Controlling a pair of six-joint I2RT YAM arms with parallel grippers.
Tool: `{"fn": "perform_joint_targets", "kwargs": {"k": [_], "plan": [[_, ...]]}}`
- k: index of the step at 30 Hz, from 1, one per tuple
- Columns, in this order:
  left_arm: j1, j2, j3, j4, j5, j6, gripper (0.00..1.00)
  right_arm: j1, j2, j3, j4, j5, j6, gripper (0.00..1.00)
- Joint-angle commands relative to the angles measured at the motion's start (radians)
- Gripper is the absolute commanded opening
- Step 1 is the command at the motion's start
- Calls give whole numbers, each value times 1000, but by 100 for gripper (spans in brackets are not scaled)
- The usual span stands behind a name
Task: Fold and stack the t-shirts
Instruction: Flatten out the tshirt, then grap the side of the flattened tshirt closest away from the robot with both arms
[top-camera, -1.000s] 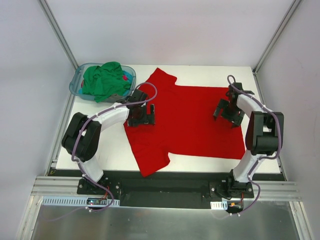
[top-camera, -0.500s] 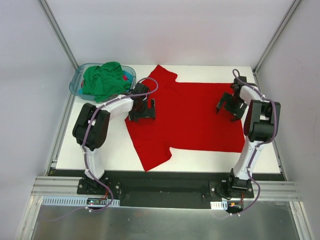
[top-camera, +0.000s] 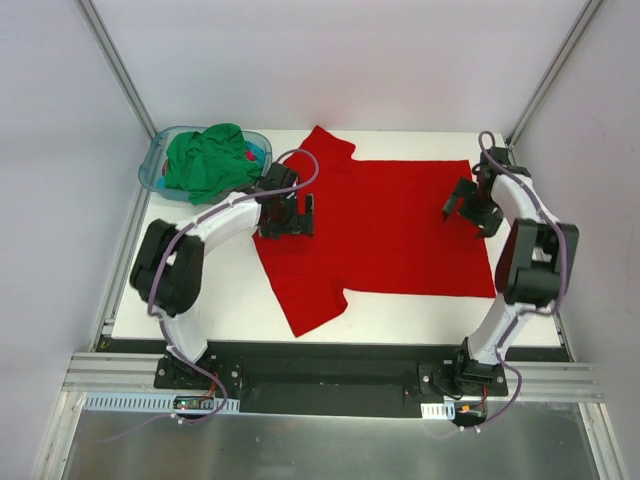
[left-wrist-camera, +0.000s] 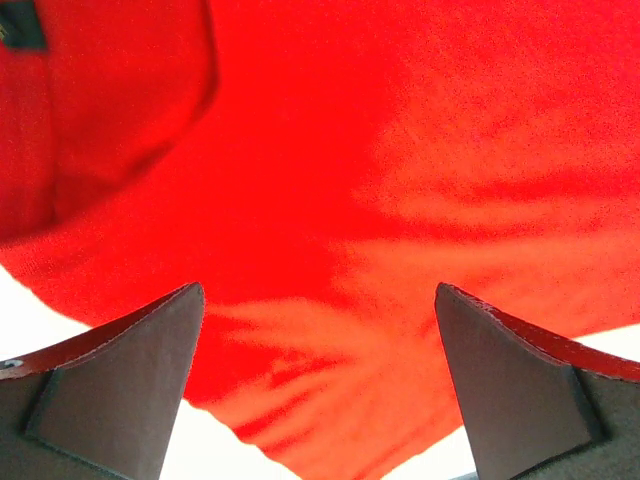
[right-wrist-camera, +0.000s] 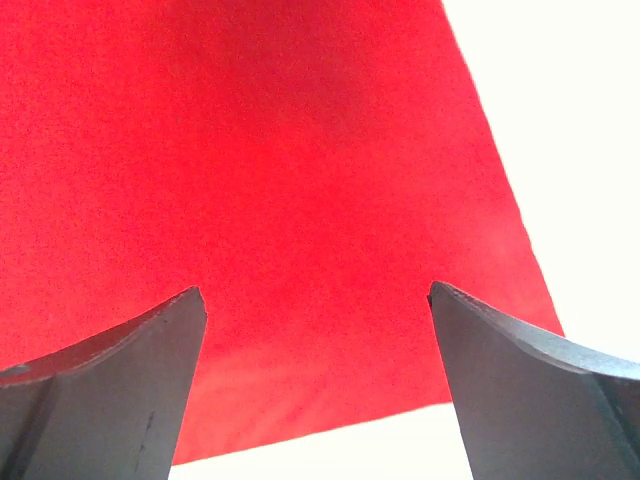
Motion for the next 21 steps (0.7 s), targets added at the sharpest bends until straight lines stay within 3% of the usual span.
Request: {"fn": "perform_joint_targets", "kwargs": {"k": [1,6,10,15,21], "plan": [[-75,-233,-109,-26,-2,-19,99,-6,-359,-174,-25,159,18,96],[-131,-462,-334,-27,22,-106,99,-10,-692,-443,-28,336,84,96],[-229,-586,-488,-26,35,-142,99,-19,-866,-607,18,382,113,96],[-338,-659,-581,-26,19,-211,93,-26,-928,-684,50,304,82,96],[-466,-585,-602,-18,-25,-303,77,-30,-908,-701,55,261,84,96]]}}
